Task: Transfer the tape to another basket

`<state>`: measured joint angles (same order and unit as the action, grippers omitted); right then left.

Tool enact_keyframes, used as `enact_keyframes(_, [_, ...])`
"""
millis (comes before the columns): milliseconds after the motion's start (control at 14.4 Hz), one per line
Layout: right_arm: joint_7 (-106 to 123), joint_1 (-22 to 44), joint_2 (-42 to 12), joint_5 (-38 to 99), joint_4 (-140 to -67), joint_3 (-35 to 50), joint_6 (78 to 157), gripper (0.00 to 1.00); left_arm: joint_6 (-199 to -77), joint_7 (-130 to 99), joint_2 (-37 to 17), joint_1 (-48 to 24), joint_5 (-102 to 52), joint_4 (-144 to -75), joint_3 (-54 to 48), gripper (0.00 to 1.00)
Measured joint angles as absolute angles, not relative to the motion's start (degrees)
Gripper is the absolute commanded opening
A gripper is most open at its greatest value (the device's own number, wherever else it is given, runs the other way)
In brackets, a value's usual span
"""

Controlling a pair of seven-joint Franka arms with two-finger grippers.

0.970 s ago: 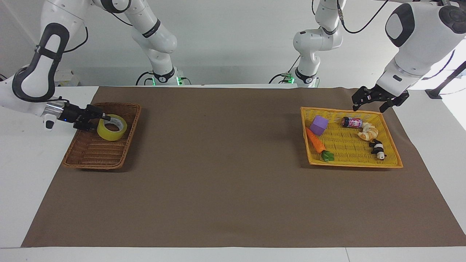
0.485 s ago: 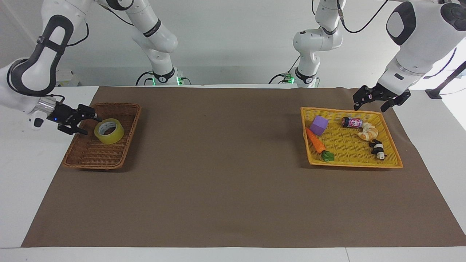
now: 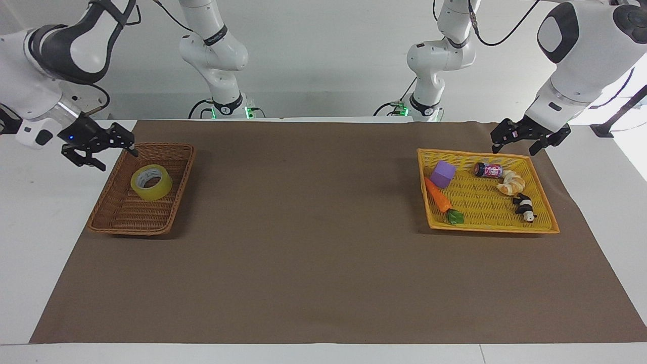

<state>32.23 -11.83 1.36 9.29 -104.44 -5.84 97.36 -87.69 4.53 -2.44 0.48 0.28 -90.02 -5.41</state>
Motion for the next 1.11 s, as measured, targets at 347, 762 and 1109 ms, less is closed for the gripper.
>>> enact_keyframes(347, [19.4,-5.7,2.8,0.6,-98.2,-5.7,90.6,1.0,-87.6,4.5,-2.4,0.7,0.3,-90.1,-5.1,1.0])
enact_keyframes(762, [9.6,-3.3,0.0,-0.9,-87.5,-5.3,81.0,1.0,-87.6,4.5,-2.4,0.7,0.3,-90.1,-5.1,1.0])
enact_keyframes(1109, [6.4,-3.3,-0.9,-0.9,-87.0,-4.8,80.9,1.0,-87.6,4.5,-2.4,0.7,0.3,-90.1,-5.1,1.0])
